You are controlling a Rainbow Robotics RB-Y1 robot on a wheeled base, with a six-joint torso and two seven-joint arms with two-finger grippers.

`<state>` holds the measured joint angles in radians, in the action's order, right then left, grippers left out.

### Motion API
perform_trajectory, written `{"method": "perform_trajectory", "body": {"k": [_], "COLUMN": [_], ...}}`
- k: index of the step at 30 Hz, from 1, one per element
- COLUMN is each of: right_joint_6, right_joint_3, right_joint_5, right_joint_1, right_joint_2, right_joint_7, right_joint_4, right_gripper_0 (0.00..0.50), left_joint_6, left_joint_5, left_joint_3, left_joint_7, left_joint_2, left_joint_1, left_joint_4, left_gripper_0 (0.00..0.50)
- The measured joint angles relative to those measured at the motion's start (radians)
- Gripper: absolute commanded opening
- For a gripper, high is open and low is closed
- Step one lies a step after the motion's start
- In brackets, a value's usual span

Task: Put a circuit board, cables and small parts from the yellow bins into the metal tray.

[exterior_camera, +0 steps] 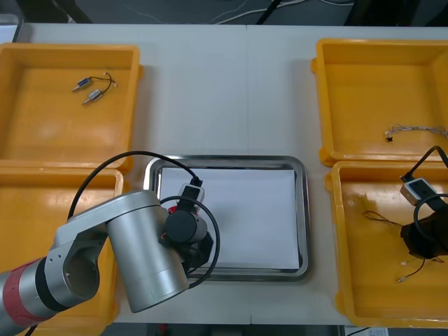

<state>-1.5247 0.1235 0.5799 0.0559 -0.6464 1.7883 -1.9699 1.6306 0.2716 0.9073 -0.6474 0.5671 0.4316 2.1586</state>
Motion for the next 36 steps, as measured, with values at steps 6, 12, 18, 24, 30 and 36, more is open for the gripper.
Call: {"method": "perform_trajectory", "body": {"k": [6, 12, 18, 24, 30, 36], "right_joint_6": [0.007, 0.009, -0.004, -0.123, -0.221, -0.339], "right_joint_3": [0.000, 0.000, 0.007, 0.062, 0.146, 0.221], "right_joint_5": [0.000, 0.007, 0.024, 0.051, 0.076, 0.091], "right_joint_1": [0.000, 0.000, 0.000, -0.004, -0.005, -0.014], "right_joint_2": [0.000, 0.000, 0.000, 0.000, 0.000, 0.001], "right_joint_7": [0.000, 0.000, 0.000, 0.000, 0.000, -0.001], "right_joint_4": [0.000, 0.000, -0.004, -0.048, -0.125, -0.210], "right_gripper_0": [0.000, 0.000, 0.000, 0.000, 0.000, 0.000], "left_joint_6": [0.003, 0.081, 0.142, 0.181, 0.186, 0.189], "left_joint_5": [0.000, 0.014, 0.088, 0.152, 0.241, 0.376], "left_joint_3": [-0.001, -0.038, -0.146, -0.254, -0.379, -0.549], "left_joint_7": [0.000, 0.000, 0.000, -0.001, -0.003, -0.017], "left_joint_2": [0.000, 0.000, 0.012, 0.047, 0.089, 0.128], "left_joint_1": [0.000, 0.000, -0.005, -0.006, -0.006, -0.009], "left_joint_4": [0.006, 0.082, 0.171, 0.207, 0.216, 0.226], "left_gripper_0": [0.500, 0.500, 0.500, 0.500, 0.500, 0.500]}}
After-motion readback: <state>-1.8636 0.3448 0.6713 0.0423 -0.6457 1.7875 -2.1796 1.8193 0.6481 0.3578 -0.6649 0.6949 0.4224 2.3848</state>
